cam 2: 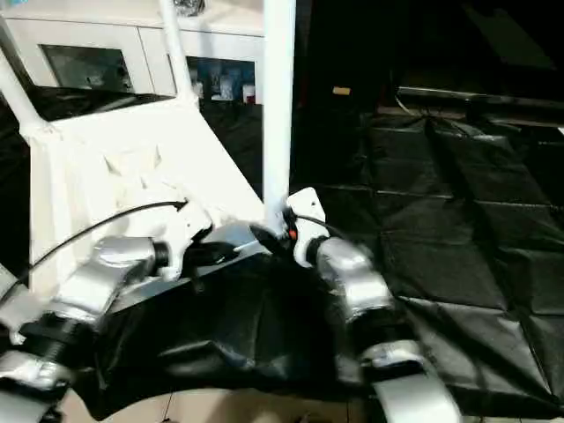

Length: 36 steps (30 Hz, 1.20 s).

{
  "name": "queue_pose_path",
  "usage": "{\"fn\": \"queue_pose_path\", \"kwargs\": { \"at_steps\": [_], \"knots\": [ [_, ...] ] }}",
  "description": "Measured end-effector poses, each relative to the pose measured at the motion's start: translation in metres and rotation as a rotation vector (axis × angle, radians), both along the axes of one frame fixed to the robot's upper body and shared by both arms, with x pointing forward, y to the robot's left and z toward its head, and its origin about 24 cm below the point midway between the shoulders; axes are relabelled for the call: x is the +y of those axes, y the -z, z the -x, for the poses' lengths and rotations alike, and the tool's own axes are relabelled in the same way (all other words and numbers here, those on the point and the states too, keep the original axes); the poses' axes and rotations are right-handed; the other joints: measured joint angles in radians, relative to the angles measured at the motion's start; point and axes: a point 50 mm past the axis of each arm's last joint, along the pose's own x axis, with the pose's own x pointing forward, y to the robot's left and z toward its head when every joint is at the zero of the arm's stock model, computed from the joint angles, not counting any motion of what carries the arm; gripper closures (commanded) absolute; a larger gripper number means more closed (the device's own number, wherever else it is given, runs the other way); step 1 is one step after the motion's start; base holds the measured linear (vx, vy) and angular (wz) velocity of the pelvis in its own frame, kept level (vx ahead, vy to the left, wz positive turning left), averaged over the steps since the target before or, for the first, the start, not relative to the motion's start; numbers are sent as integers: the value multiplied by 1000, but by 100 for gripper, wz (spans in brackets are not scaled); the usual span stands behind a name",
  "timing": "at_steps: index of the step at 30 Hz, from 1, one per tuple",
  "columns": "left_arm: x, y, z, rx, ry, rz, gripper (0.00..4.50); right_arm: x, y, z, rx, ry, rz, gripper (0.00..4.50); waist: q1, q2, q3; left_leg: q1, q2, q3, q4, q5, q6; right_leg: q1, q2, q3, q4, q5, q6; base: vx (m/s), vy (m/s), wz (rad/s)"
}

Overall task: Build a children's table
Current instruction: Rotate leg to tighten

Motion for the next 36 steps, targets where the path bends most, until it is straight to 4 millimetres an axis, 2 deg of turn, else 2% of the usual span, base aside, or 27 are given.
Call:
{"fn": "queue_pose_path", "kwargs": {
  "at_steps": [5, 11, 13, 14, 18, 20, 24, 28, 32, 35, 36],
  "knots": [
    [8, -2, 9, 36, 111, 3, 450, -16, -6, 10, -3, -239, 59, 71, 9, 0, 0, -2, 0, 0, 0, 0, 1, 0, 0, 0, -2, -3, -1, 0, 0, 0],
    [19, -5, 20, 77, 242, 5, 450, -20, -11, 23, 33, -486, 89, 71, 23, -3, 1, -1, 0, 1, 1, -2, 4, 0, -1, -1, -2, -6, -3, 0, 0, 0],
    [21, -5, 21, 87, 260, -1, 450, -21, -10, 25, 51, -515, 76, 71, 26, -3, 1, -1, 1, 2, 1, -2, 3, 0, -1, 0, -1, -6, -3, 0, 0, 0],
    [22, -5, 22, 92, 269, -7, 450, -21, -10, 26, 58, -524, 74, 97, 26, -3, 1, -1, 1, 2, 1, -2, 3, 1, -1, 0, 0, -6, -3, 0, 0, 0],
    [24, -5, 24, 109, 299, -11, 450, -24, -12, 28, 75, -559, 84, 110, 30, -3, 1, 0, 1, 2, 1, -2, 3, 1, -1, 0, 0, -5, -3, 0, 0, 0],
    [24, -5, 24, 113, 305, -8, 450, -24, -13, 29, 77, -568, 86, 143, 33, -3, 1, 0, 1, 2, 1, -2, 3, 1, -1, 0, 1, -5, -3, 0, 0, 0],
    [22, -5, 25, 115, 316, -4, 450, -22, -13, 31, 84, -573, 81, 169, 35, -3, 1, 0, 1, 2, 1, -2, 3, 1, -1, 0, 0, -6, -3, 0, 0, 0],
    [20, -4, 25, 113, 306, 4, 450, -23, -11, 32, 84, -554, 70, 175, 37, -3, 1, 0, 1, 2, 2, -2, 3, 1, -1, 0, -1, -6, -3, 0, 0, 0],
    [16, -1, 16, 80, 177, 25, 450, -22, -4, 23, 66, -342, 18, 177, 29, -5, 1, 1, 0, 2, 2, -2, 3, 2, -1, 1, 0, -4, -4, 0, 0, 0],
    [10, 0, 11, 63, 122, 23, 450, -19, 0, 17, 57, -215, -2, 178, 15, -5, 1, 2, 0, 2, 2, -2, 2, 2, -1, 1, 0, -5, 0, 0, 0, 0],
    [6, 1, 6, 48, 75, 19, 450, -16, 1, 12, 54, -119, -17, 178, 6, -5, 1, 2, 0, 2, 1, -1, 2, 2, -1, 1, 0, -4, 1, 0, 0, 0]
  ]
}}
